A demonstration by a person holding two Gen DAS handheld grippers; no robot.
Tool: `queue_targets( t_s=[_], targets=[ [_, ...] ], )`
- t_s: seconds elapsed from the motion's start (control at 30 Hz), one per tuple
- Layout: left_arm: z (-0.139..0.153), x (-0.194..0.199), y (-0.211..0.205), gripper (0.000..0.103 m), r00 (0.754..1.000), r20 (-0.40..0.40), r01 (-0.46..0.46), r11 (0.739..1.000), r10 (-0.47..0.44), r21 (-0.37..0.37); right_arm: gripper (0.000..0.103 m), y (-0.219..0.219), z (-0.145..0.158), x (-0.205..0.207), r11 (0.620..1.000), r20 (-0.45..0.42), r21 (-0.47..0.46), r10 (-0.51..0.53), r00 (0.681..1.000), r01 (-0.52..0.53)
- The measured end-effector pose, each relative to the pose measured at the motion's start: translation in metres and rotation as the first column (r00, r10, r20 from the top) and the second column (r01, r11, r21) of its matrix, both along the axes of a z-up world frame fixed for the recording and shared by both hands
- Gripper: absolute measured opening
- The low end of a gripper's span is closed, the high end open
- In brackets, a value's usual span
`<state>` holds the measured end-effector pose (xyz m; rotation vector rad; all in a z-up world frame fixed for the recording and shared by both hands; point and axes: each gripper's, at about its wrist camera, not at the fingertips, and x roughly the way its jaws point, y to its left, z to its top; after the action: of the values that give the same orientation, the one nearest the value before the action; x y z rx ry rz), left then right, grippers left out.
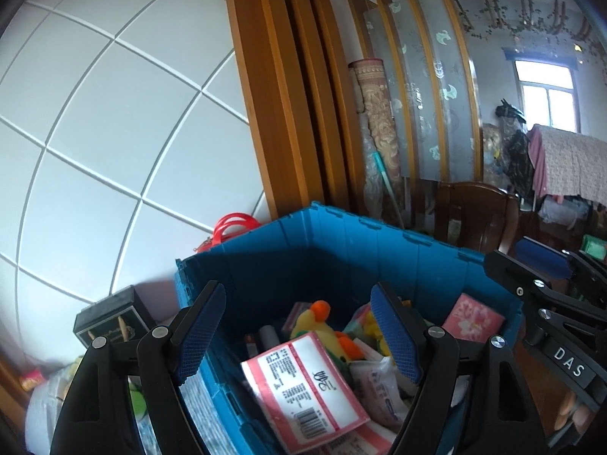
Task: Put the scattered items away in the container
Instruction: 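Open both grippers to drop the pill bottle and wipes pack into the crate, then move both tools back toward the remaining items on the bed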
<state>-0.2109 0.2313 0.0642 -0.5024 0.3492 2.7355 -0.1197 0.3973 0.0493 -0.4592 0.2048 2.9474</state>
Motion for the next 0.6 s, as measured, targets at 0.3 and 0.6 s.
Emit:
queue_targets(
  t_s=[0.3,0.6],
  targets=[
    [-0.014,0.041,-0.038,0.079,0.999,-0.023,-0.047,0.998,0.048,0.033,0.047,-0.034,-0.009,0.035,0.998,-0.023,0.039,0.04,0.999,-0.039],
    [-0.026,0.074,-0.095,0.079,0.997,0.004,-0.075,0.996,0.075,0.056,0.048,-0.083,-0.013,0.065,0.996,-0.026,0.052,0.072,0.997,-0.071]
  ],
)
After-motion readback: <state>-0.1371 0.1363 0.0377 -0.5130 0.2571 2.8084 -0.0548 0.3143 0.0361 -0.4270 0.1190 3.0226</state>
